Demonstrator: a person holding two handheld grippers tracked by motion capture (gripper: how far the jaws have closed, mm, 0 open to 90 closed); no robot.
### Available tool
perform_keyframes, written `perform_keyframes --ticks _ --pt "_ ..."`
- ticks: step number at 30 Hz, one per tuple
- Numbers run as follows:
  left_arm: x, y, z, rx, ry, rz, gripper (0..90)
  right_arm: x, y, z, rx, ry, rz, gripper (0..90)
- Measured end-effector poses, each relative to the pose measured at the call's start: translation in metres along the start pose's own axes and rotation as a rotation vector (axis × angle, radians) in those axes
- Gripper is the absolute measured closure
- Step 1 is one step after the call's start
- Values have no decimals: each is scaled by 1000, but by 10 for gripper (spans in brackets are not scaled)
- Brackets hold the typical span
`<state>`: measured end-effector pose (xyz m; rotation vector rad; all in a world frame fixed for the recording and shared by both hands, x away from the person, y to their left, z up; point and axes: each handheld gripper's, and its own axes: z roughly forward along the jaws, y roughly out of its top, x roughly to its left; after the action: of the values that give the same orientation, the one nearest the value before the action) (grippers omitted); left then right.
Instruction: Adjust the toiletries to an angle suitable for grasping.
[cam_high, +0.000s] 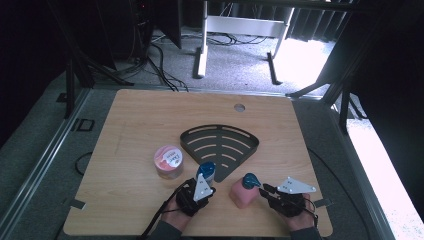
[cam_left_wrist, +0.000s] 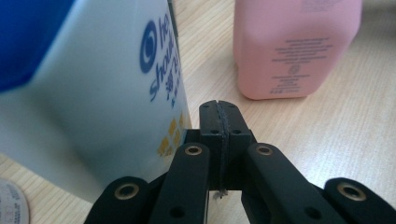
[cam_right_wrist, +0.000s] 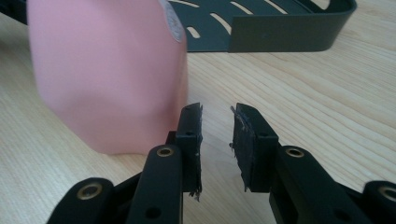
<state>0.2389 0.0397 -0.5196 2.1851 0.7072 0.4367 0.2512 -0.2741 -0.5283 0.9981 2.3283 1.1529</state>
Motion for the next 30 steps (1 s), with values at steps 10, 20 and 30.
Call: perform_keyframes --ticks 10,20,30 --pt "4 -1 1 2 22 -13 899 9 4 7 6 20 -15 755" --pt "10 -6 0 11 29 -26 899 24 8 14 26 95 -54 771" --pt "16 -14 -4 19 38 -41 899 39 10 19 31 150 -84 777"
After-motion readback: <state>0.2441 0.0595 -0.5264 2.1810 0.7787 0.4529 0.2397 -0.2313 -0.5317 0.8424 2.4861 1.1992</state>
